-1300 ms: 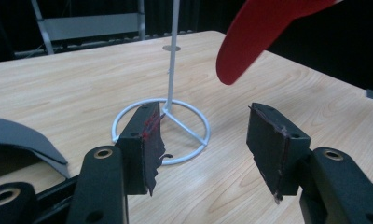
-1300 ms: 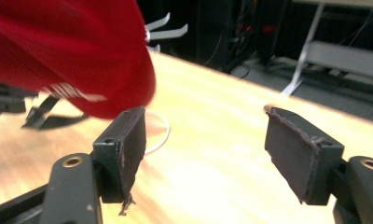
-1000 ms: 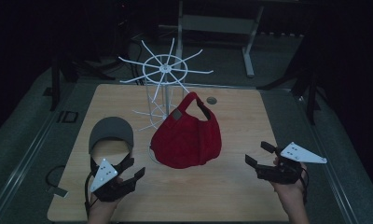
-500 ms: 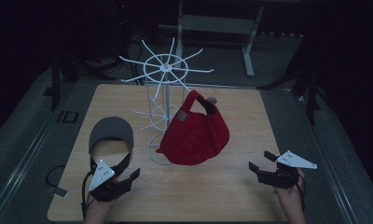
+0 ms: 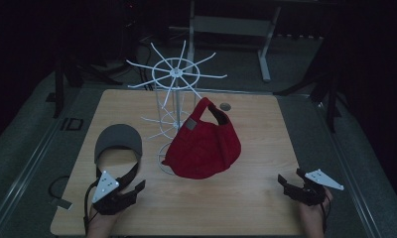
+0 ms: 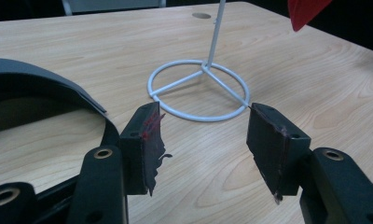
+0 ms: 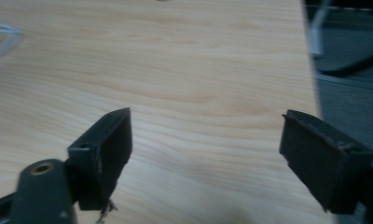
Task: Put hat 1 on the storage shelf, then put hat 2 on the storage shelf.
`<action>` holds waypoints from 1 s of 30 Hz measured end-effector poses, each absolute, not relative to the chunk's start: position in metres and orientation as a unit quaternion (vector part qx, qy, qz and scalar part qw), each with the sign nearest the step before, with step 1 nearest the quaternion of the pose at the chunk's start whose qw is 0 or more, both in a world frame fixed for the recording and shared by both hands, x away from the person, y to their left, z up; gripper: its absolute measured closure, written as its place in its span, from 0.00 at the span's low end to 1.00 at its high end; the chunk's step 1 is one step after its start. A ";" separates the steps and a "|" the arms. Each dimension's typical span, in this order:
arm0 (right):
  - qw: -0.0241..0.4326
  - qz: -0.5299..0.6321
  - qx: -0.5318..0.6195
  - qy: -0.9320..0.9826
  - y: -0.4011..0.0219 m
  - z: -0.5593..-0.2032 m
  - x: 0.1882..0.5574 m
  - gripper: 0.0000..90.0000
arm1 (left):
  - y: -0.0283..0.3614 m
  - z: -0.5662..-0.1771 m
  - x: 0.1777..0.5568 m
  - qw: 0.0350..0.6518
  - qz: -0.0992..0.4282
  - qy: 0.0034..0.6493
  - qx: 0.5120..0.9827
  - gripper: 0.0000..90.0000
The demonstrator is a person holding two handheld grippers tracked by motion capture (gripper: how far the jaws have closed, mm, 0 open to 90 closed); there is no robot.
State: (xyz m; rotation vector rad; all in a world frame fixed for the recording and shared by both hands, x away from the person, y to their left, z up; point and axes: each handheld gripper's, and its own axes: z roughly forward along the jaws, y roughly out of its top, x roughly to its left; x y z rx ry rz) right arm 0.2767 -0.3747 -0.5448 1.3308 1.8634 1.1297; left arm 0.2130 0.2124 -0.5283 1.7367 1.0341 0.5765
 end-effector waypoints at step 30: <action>0.280 0.413 0.514 0.697 -0.378 -0.556 0.278 0.15 | 0.276 -0.541 0.210 0.427 0.267 0.531 0.681 0.37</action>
